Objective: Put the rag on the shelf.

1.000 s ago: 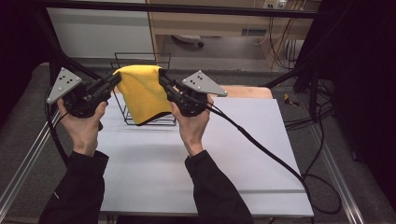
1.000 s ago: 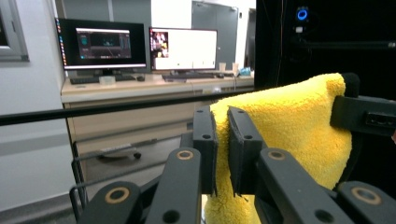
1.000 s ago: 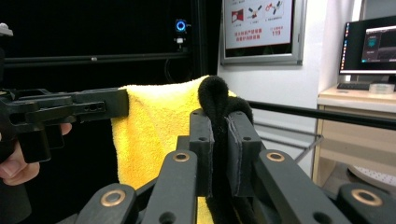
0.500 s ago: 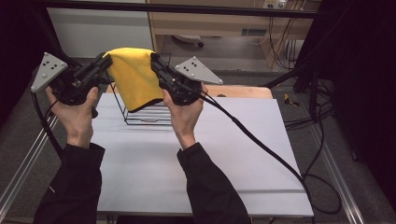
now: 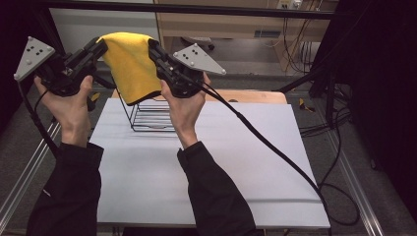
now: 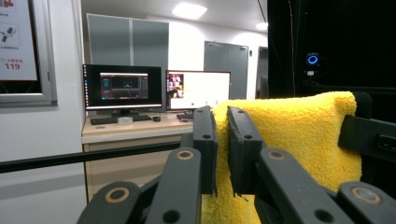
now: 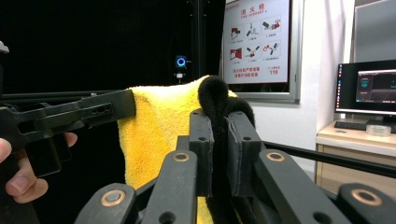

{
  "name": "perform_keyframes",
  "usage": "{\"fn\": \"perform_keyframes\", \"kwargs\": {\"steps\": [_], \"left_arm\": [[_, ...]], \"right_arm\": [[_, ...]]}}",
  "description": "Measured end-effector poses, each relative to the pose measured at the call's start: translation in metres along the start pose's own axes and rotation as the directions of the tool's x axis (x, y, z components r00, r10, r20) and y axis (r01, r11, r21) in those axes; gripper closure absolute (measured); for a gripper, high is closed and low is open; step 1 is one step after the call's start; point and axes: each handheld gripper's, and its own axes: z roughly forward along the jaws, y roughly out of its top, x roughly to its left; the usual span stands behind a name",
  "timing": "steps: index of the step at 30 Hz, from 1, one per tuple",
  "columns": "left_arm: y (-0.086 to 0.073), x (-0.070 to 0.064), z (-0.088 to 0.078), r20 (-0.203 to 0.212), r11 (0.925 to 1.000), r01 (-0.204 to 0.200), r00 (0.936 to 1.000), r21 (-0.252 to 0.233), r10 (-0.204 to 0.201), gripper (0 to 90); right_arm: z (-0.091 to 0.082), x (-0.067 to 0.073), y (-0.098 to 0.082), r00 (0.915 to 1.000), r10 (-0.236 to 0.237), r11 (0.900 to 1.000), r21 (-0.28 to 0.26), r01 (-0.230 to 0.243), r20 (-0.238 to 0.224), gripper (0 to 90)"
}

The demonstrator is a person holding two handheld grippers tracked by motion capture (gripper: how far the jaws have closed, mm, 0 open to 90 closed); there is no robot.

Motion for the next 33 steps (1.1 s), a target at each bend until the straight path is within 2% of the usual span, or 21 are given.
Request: {"fn": "perform_keyframes", "kwargs": {"steps": [10, 17, 23, 26, 33], "left_arm": [[0.015, 0.010, 0.009, -0.020, 0.9995, -0.004, 0.9998, -0.031, 0.003, 82.5], [0.024, 0.016, 0.019, -0.019, 0.9990, -0.008, 0.9998, -0.043, 0.008, 82.5], [0.030, 0.020, 0.028, -0.030, 0.9990, -0.012, 0.9995, -0.043, 0.010, 82.5], [0.032, 0.024, 0.032, -0.036, 0.9984, 0.000, 0.9993, -0.057, -0.002, 82.6], [0.037, 0.030, 0.043, -0.051, 0.9980, -0.023, 0.9985, -0.058, 0.020, 82.6]], "right_arm": [[0.017, 0.003, 0.014, 1.0000, -0.002, 1.000, -0.021, 0.002, -0.002, 82.5], [0.028, 0.000, 0.022, 1.0000, 0.001, 0.999, -0.036, -0.002, -0.005, 82.5], [0.036, -0.007, 0.029, 1.0000, -0.008, 0.999, -0.039, 0.008, -0.005, 82.4], [0.041, -0.009, 0.031, 0.9997, -0.021, 0.999, -0.041, 0.021, -0.012, 82.4], [0.053, -0.019, 0.034, 0.9999, -0.011, 0.999, -0.044, 0.010, -0.012, 82.4]]}}
